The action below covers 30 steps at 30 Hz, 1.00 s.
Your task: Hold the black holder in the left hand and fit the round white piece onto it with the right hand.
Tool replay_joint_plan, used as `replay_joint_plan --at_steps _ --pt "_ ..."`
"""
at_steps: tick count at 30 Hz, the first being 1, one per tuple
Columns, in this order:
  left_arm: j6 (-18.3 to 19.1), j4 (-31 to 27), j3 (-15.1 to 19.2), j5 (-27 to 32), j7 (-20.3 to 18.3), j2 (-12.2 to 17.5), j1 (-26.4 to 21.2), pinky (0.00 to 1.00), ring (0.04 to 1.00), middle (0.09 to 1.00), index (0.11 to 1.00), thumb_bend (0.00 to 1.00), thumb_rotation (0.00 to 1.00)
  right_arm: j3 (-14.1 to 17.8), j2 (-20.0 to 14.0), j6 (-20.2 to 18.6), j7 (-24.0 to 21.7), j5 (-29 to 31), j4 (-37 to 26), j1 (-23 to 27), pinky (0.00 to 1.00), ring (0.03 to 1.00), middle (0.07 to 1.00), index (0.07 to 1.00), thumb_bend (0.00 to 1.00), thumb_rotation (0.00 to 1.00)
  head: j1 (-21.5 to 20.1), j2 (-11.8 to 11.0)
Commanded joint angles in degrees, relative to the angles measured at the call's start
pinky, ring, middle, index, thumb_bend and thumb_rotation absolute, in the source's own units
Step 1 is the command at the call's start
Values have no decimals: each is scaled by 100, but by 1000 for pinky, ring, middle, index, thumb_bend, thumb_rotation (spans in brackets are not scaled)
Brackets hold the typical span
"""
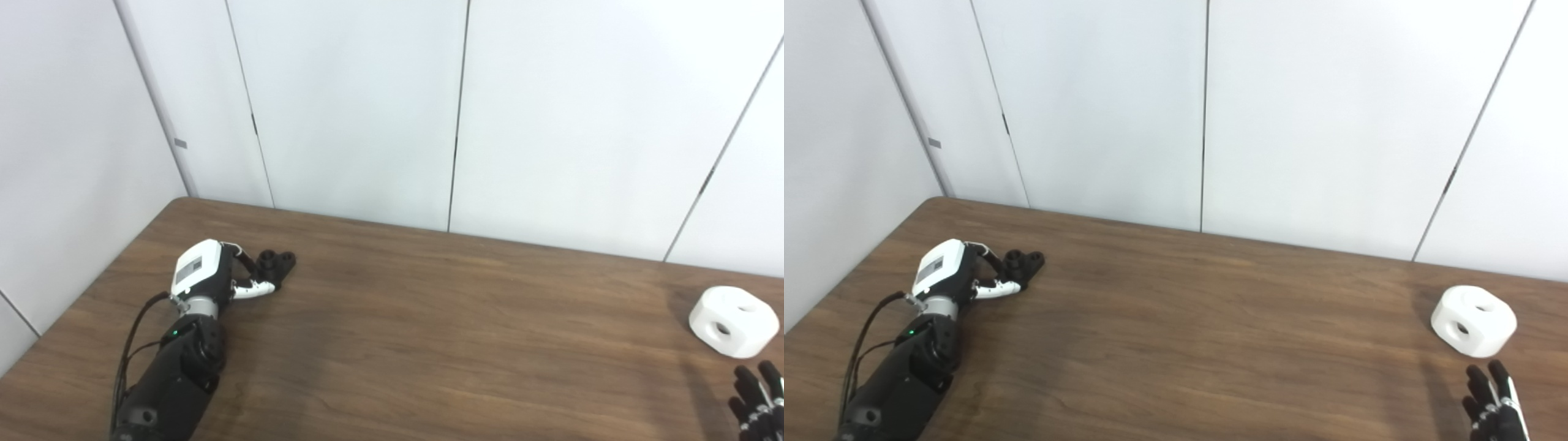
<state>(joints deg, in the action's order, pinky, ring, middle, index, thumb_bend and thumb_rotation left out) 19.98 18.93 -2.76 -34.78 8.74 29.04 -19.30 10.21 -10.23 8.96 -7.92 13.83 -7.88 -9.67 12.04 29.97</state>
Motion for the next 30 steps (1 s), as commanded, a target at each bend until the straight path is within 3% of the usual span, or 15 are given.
replay_joint_plan --at_steps 1,10,16,23,30 --pt "-113 -16 -37 -76 71 145 -143 817 852 762 486 519 46 -35 114 64 -7 71 103 -186 1000 995 957 996 581 933 4 19" --pt "-246 -109 -76 -4 42 104 -103 739 827 742 486 519 43 -46 101 -2 36 7 85 -184 1000 995 934 990 600 923 -50 30" --pt "-338 -404 -40 337 -188 -65 80 763 853 760 486 518 41 -65 126 -14 23 22 88 -168 1000 990 922 987 573 921 -129 38" --pt "-446 -972 -382 398 -536 -289 376 792 871 768 486 517 51 -107 142 37 49 -145 133 -122 1000 980 914 987 572 924 -246 43" --pt "-368 -1922 -980 241 -1077 -500 653 836 856 758 486 515 48 -151 222 184 32 -201 198 -76 1000 968 905 981 584 900 -456 82"
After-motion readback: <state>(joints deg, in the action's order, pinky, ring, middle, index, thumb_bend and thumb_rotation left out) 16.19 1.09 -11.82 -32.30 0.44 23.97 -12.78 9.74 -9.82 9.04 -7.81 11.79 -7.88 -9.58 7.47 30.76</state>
